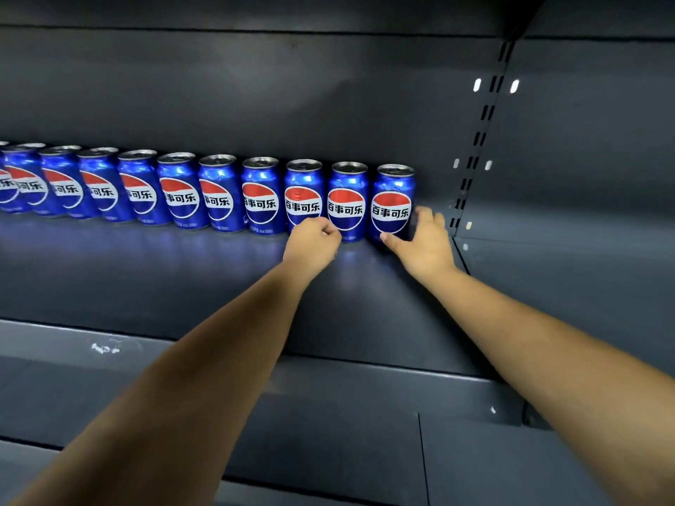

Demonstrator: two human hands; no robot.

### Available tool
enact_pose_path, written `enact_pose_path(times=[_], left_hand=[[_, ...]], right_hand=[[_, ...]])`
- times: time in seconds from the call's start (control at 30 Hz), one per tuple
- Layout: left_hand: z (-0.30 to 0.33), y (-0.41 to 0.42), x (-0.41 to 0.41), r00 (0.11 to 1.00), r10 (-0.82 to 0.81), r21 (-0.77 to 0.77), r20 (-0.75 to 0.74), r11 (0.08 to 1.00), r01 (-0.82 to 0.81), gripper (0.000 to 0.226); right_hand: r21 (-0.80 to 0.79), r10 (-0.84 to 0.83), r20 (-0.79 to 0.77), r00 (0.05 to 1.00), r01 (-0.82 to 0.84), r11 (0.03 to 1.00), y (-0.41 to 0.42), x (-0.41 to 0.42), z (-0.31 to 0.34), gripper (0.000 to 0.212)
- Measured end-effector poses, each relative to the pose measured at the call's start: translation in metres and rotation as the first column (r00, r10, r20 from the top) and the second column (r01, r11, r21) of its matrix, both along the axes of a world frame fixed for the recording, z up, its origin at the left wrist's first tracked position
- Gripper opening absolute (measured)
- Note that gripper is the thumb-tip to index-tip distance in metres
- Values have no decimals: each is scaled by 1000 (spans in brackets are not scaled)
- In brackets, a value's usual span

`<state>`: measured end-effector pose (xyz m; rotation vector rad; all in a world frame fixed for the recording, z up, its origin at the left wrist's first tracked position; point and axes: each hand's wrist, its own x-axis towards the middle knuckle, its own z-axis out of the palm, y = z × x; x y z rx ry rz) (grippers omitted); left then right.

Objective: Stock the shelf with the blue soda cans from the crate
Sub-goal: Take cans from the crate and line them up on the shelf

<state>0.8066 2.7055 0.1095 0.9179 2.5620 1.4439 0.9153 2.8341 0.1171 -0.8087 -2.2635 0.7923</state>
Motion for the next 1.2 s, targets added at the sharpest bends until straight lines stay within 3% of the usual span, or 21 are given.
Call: enact_pose_path(times=[0.07,0.17,0.47,0.97,1.2], left_hand=[[8,-5,10,999,-41,-31,-20,999,41,15],[21,-18,26,987,-146,-108,-72,985,138,14],[50,-100,64,949,-277,-69,-152,961,270,15],[43,-296,88,923,-293,-196,-249,949,248,20],[24,-363,94,939,-254,-299,-233,937,179,20]], right_hand=[[33,-1,41,999,0,999,-10,10,5,60],[42,-1,59,998,-2,999,-33,22,15,58],[34,37,-30,999,-36,999,-133,50,40,53],[21,94,90,992,-96,995,-319,73,16,55],[-13,220,129,967,-221,975,-370,77,-3,55]])
